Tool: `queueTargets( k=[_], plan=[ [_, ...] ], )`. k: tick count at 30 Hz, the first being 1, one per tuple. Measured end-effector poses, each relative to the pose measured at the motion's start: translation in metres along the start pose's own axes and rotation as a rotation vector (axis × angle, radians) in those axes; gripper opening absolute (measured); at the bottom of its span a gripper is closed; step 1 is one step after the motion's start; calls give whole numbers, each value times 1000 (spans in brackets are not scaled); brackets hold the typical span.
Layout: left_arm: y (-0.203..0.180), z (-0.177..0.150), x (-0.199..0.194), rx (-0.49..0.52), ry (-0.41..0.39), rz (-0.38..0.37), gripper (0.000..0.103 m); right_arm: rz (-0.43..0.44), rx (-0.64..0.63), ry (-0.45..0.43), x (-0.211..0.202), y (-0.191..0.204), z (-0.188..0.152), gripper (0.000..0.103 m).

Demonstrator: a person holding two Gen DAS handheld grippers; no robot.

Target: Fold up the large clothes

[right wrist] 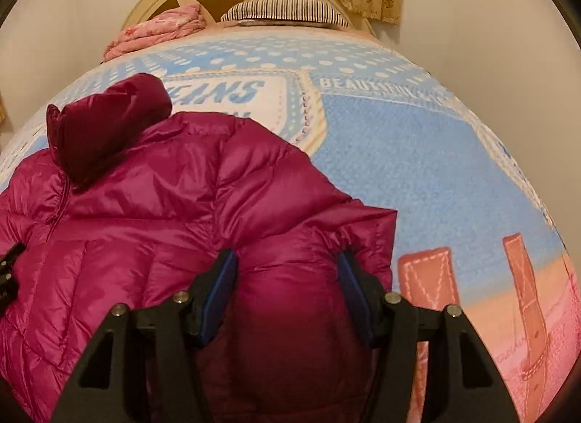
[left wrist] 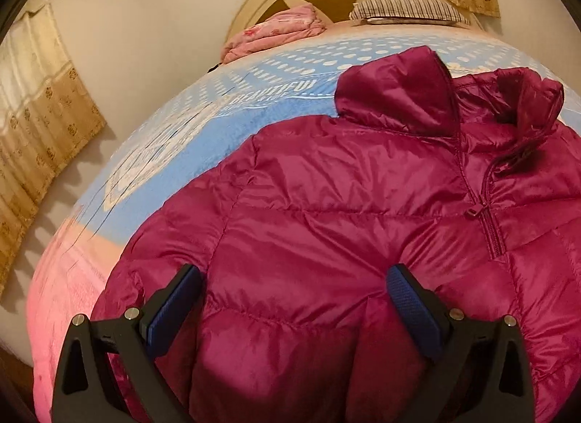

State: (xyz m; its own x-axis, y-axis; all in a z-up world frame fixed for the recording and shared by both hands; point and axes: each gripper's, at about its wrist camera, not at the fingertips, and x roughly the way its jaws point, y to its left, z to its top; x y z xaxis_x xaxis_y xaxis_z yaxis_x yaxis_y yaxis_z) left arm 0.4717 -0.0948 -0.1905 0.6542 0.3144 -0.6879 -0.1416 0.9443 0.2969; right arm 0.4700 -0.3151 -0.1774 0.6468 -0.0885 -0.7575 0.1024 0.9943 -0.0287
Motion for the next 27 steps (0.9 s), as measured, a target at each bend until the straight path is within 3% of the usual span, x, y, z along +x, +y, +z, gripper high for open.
queueTargets(
  k=[4,10,14,16,19,23,27],
  plan=[
    [-2,-1,0,2,1,19,102,-17,-19,1,1,3,-1,62],
    [5,-5,1,-31,12,-29,102,-56,-38,11,-22,8,4,63],
    [13,-8,1,-59,17,-62,102,-31,-51,-63,-75,32,-3,84],
    [12,-8,2,-56,22,-61,102,15,-81,-98,-93,54,-10,89],
    [11,-8,2,-49,26,-59,102,98,-116,-44,-83,84,-22,89],
    [13,-8,3,-59,32,-76,102,84,-176,21,-52,108,-46,89],
    [13,-7,4,-57,35,-75,102,79,-164,27,-44,106,-49,93]
  ],
)
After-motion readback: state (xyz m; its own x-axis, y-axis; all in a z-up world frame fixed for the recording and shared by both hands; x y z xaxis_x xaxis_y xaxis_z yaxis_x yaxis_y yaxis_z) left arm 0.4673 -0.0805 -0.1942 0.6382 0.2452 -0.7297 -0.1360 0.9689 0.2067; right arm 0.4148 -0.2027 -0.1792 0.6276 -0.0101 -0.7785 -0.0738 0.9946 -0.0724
